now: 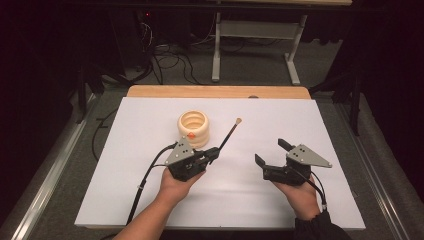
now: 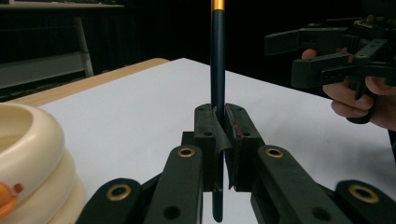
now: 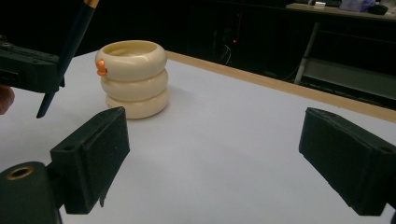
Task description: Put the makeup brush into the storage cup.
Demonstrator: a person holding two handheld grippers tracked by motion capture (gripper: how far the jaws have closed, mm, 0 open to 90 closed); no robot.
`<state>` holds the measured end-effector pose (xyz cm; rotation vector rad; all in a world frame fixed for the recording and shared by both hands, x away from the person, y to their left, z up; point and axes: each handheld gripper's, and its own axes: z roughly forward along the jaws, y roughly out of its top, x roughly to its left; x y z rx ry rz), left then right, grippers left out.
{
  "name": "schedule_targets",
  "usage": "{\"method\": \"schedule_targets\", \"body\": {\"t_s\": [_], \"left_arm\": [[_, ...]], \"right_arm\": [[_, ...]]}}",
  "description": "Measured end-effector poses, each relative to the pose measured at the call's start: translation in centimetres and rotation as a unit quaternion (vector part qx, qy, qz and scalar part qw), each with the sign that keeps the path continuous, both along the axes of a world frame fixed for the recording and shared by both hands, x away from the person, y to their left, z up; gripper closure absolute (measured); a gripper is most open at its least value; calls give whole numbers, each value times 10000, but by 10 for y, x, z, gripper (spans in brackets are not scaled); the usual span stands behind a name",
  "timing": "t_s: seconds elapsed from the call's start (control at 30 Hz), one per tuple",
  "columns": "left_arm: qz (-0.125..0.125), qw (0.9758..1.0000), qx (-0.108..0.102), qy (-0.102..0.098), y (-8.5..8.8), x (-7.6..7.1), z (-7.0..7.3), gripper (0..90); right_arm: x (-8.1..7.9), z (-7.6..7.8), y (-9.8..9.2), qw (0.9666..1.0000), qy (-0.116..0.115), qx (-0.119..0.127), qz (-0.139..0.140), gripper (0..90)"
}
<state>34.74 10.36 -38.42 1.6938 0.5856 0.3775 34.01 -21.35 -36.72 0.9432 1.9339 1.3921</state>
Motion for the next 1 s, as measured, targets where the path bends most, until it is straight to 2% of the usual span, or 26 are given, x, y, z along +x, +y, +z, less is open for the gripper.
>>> {"method": "schedule_targets", "body": {"t_s": [0.17, 0.27, 0.4, 0.53, 0.8, 0.87, 0.93, 1.0], "left_arm": [[-124, 9999, 3, -32, -4, -3, -2, 848], [-200, 9998, -71, -17, -3, -6, -5, 848], [-228, 9997, -10, 43, -5, -8, -10, 848], [-196, 9998, -50, 78, -4, -8, -12, 848], [-140, 9998, -90, 116, -4, -9, -15, 848], [-140, 9998, -77, 114, -5, -9, -17, 848], [-131, 9998, -83, 123, -6, -10, -17, 848], [-119, 9998, -84, 123, -7, -10, -19, 848]], "right_arm": [[-1, -1, 1, 10000, 9, -21, 13, 101], [-3, -1, 2, 10000, 8, -40, 56, 104], [-3, -2, 4, 10000, 23, -15, 70, 104], [-4, -2, 6, 10000, 30, -25, 84, 105], [-6, -2, 8, 9997, 65, 141, 165, 120], [-7, -3, 10, 9992, 109, 331, 177, 139], [-6, -3, 10, 9992, 110, 342, 189, 141], [-7, -4, 12, 9984, 202, 484, 229, 155]]}}
